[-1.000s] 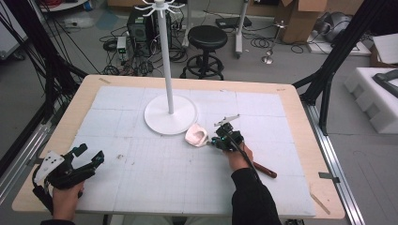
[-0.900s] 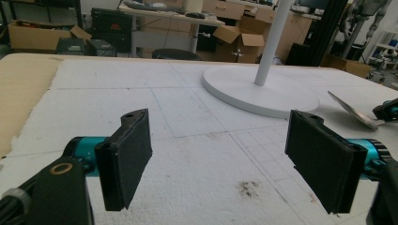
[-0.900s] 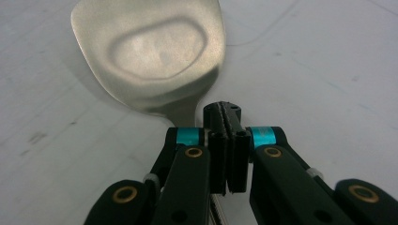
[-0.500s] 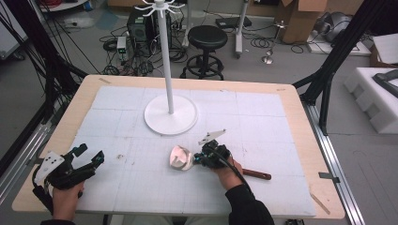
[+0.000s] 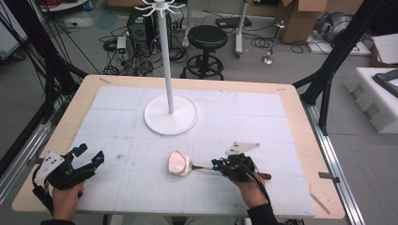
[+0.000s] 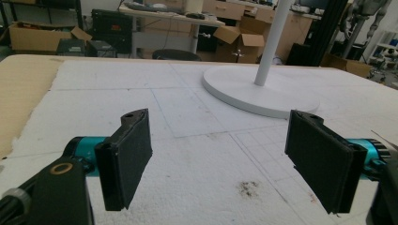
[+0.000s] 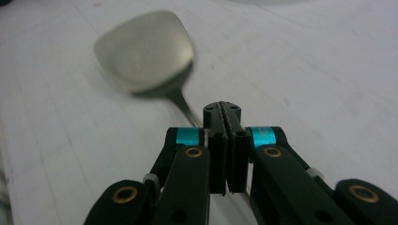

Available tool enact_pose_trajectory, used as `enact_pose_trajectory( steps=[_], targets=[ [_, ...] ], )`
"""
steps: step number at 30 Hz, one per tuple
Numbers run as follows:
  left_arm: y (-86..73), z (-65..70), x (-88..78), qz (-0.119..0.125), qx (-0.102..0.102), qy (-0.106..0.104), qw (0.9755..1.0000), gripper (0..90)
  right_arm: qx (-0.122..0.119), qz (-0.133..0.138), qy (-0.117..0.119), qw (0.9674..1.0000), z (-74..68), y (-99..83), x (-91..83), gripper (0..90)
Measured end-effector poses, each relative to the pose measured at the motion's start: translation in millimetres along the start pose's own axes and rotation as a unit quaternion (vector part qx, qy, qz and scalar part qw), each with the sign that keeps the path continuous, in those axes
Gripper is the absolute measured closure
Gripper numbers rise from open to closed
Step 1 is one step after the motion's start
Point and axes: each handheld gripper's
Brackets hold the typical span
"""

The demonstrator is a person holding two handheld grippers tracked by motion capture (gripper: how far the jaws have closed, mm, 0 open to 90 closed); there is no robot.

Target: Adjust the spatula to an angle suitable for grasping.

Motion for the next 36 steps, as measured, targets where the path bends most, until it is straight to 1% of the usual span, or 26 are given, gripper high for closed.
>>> enact_pose_trajectory(
  steps=[1,2,3,5,6,7,9,10,13,14,15,16,17,21,22,23,24,25,26,29,30,32,33,34,35,36],
  targets=[
    [0.0,0.1,0.0,0.0,0.0,0.001,1.0,23.3,0.004,-0.003,-0.011,0.9999,2.7,-12.6,-11.2,89.5],
    [0.0,0.1,0.0,0.0,0.0,0.001,1.0,23.3,0.004,-0.003,-0.011,0.9999,2.7,-12.6,-11.2,89.5],
    [0.0,0.2,0.0,0.0,0.0,0.001,1.0,23.3,0.006,-0.005,-0.021,0.9997,4.4,-19.4,-17.5,89.5],
    [0.0,0.2,0.1,0.0,0.0,0.002,1.0,23.4,0.026,0.003,-0.028,0.9993,8.9,-36.3,-34.0,89.5],
    [0.0,0.1,0.1,-0.001,0.0,0.002,1.0,23.4,0.026,0.003,-0.028,0.9993,8.9,-36.3,-34.0,89.5],
    [0.1,0.1,0.1,-0.001,0.0,0.002,1.0,23.4,0.028,0.001,-0.018,0.9995,7.7,-42.9,-37.7,89.5],
    [0.1,0.1,0.1,-0.002,-0.001,0.004,1.0,23.4,0.024,-0.005,-0.012,0.9996,5.4,-44.6,-37.1,89.5],
    [0.1,0.2,0.2,-0.002,0.0,0.005,1.0,23.5,0.014,-0.012,0.002,0.9998,0.6,-45.3,-31.4,89.5],
    [0.1,0.3,0.2,-0.002,0.0,0.005,1.0,23.5,0.007,-0.022,0.004,0.9997,-2.3,-43.2,-22.5,89.5],
    [0.1,0.3,0.1,-0.002,0.0,0.005,1.0,23.5,0.003,-0.032,-0.003,0.9995,-2.9,-40.0,-13.9,89.5],
    [0.1,0.2,0.0,-0.002,-0.001,0.005,1.0,23.5,-0.001,-0.038,-0.014,0.9992,-2.9,-38.2,-10.7,89.5],
    [0.1,0.2,0.1,-0.002,0.0,0.005,1.0,23.5,-0.001,-0.038,-0.014,0.9992,-2.9,-38.2,-10.7,89.5],
    [0.1,0.0,0.1,-0.002,-0.001,0.004,1.0,23.5,0.0,-0.039,-0.033,0.9987,-0.8,-34.9,-7.0,89.6],
    [0.1,0.0,0.1,-0.002,-0.001,0.004,1.0,23.5,-0.002,-0.044,-0.087,0.9952,6.6,-26.4,-2.8,89.6],
    [0.1,0.0,0.1,-0.002,-0.001,0.004,1.0,23.5,-0.002,-0.044,-0.087,0.9952,6.6,-26.4,-2.8,89.6],
    [0.1,0.0,0.1,-0.002,-0.001,0.004,1.0,23.5,0.006,-0.036,-0.1,0.9944,14.3,-22.0,-0.7,89.5],
    [0.1,0.0,0.2,-0.002,-0.001,0.003,1.0,23.5,0.01,-0.035,-0.108,0.9935,17.2,-19.3,0.9,89.5],
    [0.2,-0.1,0.2,-0.003,-0.001,0.003,1.0,23.5,0.01,-0.035,-0.108,0.9935,17.2,-19.3,0.9,89.5],
    [0.2,-0.3,0.2,-0.003,-0.002,0.003,1.0,23.5,0.012,-0.029,-0.118,0.9925,22.6,-14.3,5.1,89.4],
    [0.2,-0.3,0.2,-0.003,-0.001,0.003,1.0,23.5,0.018,-0.029,-0.127,0.9913,30.3,-9.9,10.2,89.4],
    [0.2,-0.3,0.2,-0.003,-0.001,0.003,1.0,23.5,0.03,-0.026,-0.122,0.9917,34.0,-10.5,10.2,89.4],
    [0.2,-0.1,0.2,-0.003,-0.001,0.003,1.0,23.5,0.052,-0.005,-0.109,0.9926,40.5,-13.3,4.6,89.4],
    [0.1,-0.1,0.2,-0.003,-0.001,0.003,1.0,23.5,0.058,0.01,-0.11,0.9922,43.9,-15.4,-1.3,89.4],
    [0.1,-0.1,0.2,-0.003,-0.001,0.003,1.0,23.5,0.058,0.01,-0.11,0.9922,43.9,-15.4,-1.3,89.4],
    [0.2,-0.1,0.3,-0.003,-0.001,0.003,1.0,23.5,0.08,0.043,-0.125,0.9879,55.5,-22.0,-17.3,89.3],
    [0.2,-0.1,0.3,-0.003,-0.001,0.003,1.0,23.5,0.08,0.043,-0.125,0.9879,55.5,-22.0,-17.3,89.3]
  ],
)
Point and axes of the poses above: each handheld gripper's, and its own axes: x roughly forward along the jaws, y roughly out of its top, z roughly to its right, and after that the axes turned 5 degrees about -z, right-handed
